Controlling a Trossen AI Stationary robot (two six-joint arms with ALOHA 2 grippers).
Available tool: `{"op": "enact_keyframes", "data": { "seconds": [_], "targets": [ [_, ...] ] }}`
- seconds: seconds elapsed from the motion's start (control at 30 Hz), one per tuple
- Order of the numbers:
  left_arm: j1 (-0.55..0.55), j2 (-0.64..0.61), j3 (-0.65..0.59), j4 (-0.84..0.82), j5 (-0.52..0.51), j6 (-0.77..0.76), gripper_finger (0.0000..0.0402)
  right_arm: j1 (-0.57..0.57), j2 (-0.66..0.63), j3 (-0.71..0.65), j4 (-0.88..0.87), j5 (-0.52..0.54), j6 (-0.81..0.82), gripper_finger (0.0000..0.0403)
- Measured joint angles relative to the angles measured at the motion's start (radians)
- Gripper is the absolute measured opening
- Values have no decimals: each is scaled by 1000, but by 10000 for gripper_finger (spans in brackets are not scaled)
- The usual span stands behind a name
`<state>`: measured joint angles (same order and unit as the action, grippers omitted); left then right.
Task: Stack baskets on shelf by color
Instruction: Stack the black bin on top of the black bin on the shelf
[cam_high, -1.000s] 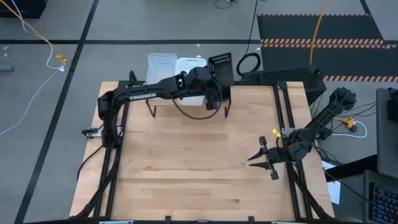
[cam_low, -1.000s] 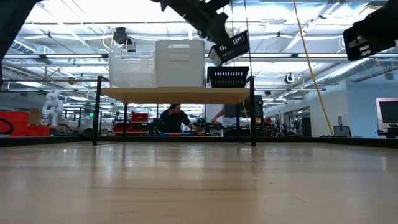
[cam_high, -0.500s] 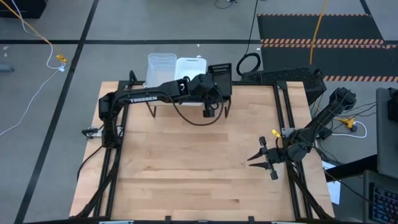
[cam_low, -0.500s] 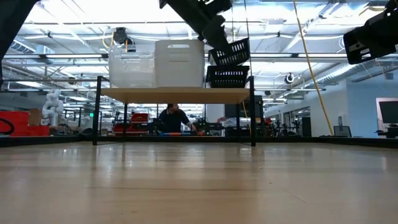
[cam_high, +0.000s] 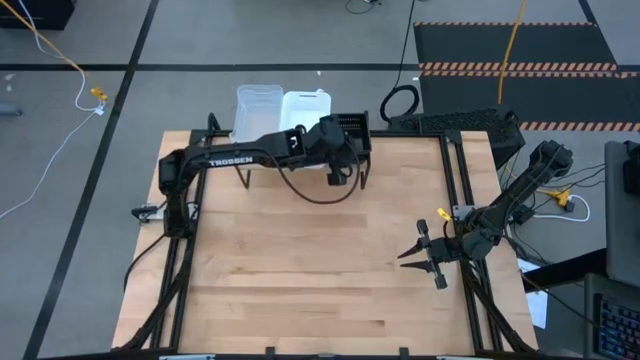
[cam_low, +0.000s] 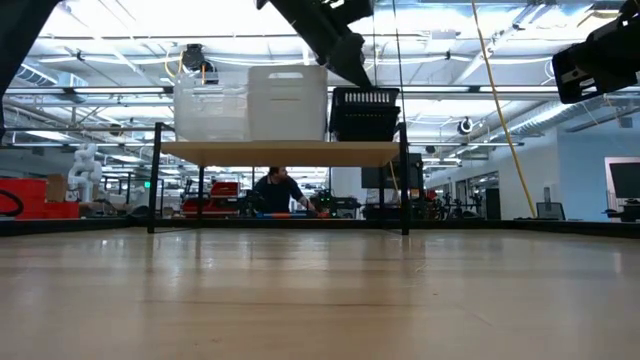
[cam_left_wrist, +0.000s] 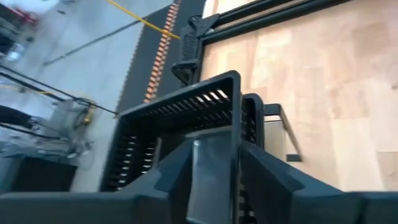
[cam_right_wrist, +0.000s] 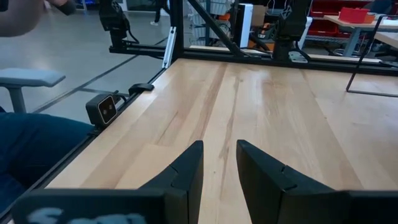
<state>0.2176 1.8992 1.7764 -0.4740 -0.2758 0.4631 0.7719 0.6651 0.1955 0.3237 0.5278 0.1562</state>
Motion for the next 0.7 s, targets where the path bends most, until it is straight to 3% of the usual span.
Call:
{"op": "enact_keyframes", "data": {
  "seconds": [0.17, 0.3, 0.53, 0.7],
  "targets": [
    [-45, -3, 0, 36, -116, 13, 181, 0, 0, 0, -10, 0, 0, 89],
    [-130, -37, -1, 20, -176, -71, 196, 0, 0, 0, -1, 1, -13, 89],
    [-241, -45, -3, -30, -235, -257, 176, -16, -10, 0, 133, 48, -143, 89],
    [-214, -2, -14, -8, -365, -163, 144, -53, -19, 1, 204, 48, -195, 89]
  ]
}}
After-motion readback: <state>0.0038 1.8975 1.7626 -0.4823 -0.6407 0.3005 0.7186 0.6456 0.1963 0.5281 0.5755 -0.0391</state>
